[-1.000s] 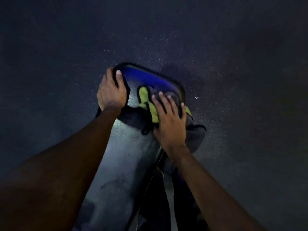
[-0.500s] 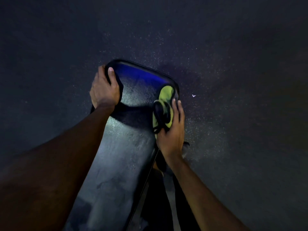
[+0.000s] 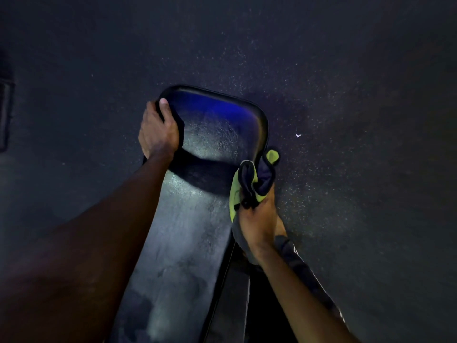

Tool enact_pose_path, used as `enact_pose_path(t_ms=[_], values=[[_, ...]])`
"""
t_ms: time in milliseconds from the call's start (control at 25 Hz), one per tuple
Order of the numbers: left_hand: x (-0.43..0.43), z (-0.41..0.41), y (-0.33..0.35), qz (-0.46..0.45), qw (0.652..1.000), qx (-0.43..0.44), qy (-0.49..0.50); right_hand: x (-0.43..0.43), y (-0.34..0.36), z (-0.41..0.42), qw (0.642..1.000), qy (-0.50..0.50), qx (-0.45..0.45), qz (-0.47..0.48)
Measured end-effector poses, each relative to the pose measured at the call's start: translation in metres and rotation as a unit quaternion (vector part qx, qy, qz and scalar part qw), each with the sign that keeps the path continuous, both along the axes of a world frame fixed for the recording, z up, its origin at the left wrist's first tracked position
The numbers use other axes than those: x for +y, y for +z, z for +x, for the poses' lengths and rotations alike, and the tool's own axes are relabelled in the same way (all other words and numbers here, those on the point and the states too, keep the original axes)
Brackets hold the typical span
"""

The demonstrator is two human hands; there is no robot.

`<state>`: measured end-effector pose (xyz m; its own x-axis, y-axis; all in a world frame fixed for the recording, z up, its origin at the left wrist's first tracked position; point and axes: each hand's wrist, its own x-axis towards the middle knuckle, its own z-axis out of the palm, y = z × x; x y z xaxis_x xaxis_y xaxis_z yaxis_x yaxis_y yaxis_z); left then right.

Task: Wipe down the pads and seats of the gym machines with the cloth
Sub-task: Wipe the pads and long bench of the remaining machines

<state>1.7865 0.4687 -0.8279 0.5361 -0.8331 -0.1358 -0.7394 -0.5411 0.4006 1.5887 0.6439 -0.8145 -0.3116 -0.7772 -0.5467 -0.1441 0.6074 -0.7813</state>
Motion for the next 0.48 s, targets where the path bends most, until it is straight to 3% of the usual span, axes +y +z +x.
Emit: enact_pose_path(t_ms=[120, 200, 320, 480], values=[[0.008, 0.007, 0.007, -0.033, 0.998, 0.046, 0.008, -0.016, -0.002, -0.007, 0.999, -0.036, -0.021, 0.032], [0.029, 0.014, 0.009, -0.004, 0.999, 0.039, 0.005, -0.043, -0.006, -0.016, 0.998, -0.049, -0.001, 0.025], [0.079, 0.028, 0.007, 0.032, 0.999, 0.026, 0.026, -0.044, -0.007, -0.015, 0.999, -0.009, 0.029, 0.024], [0.16, 0.042, 0.005, -0.007, 0.993, 0.05, 0.103, 0.014, -0.012, -0.016, 0.998, 0.062, 0.004, 0.014]])
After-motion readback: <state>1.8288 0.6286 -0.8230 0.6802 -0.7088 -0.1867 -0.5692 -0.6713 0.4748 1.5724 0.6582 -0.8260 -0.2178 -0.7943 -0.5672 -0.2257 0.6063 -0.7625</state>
